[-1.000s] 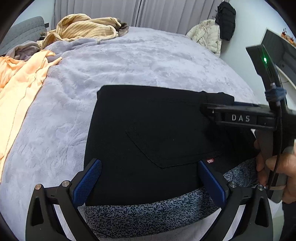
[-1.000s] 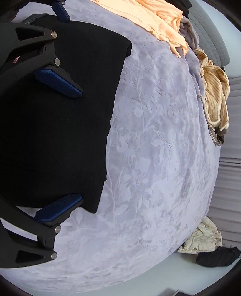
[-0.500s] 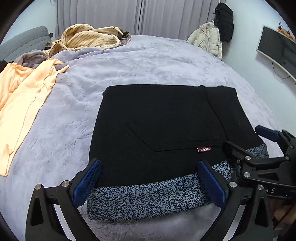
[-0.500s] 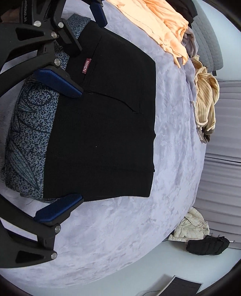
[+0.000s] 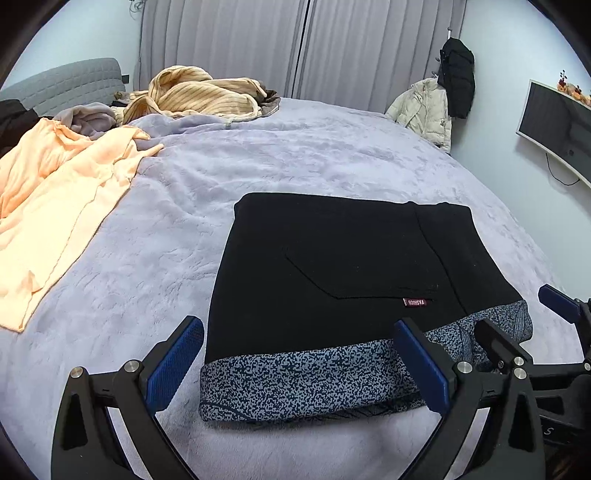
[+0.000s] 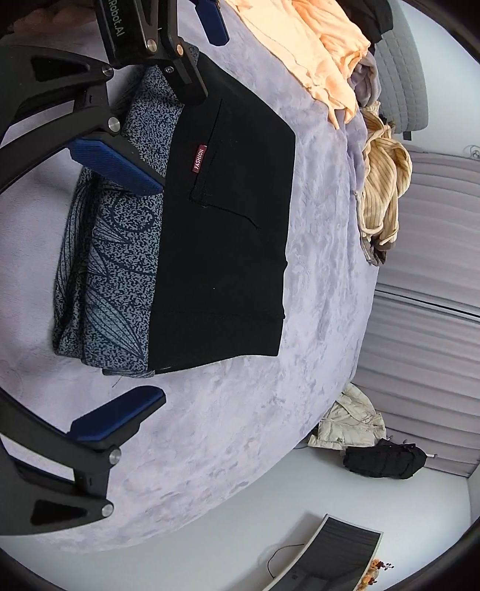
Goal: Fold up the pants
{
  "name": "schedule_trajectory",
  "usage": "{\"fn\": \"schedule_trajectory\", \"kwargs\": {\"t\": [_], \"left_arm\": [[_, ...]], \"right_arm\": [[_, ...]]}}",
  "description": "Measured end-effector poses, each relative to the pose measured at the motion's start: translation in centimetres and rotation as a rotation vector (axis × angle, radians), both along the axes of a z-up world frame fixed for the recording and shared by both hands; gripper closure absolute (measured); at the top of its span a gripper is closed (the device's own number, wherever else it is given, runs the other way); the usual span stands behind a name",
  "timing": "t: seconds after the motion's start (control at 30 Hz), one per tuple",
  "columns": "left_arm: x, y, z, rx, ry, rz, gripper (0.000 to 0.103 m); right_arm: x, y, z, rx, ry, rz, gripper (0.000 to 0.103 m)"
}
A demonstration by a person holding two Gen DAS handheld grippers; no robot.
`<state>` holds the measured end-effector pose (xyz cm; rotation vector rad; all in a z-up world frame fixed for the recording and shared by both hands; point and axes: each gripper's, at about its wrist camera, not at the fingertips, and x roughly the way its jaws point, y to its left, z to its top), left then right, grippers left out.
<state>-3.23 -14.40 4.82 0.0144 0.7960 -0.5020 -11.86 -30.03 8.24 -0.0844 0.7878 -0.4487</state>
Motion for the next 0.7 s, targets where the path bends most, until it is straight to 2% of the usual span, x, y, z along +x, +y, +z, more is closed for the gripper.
{"fn": "schedule_trajectory", "kwargs": {"t": [0.13,0.37,0.7], "left_arm": [[-0.9,0.4,-0.4,0.01,-0.043,0.072,0.0],[-0.4,0.3,-1.1,0.0,0.029,0.045,0.0],[-0.2,-0.2,-1.0,0.013,0.058,0.028,0.0]], "right_arm": [[-0.2,-0.5,-0.6,0.038,0.006,0.005,0.0],[-0.3,-0.7,-1.8,0.06,0.007,-0.008,0.0],[-0.2,-0.4,-1.9,0.051,0.02,-0.007,0.0]]}}
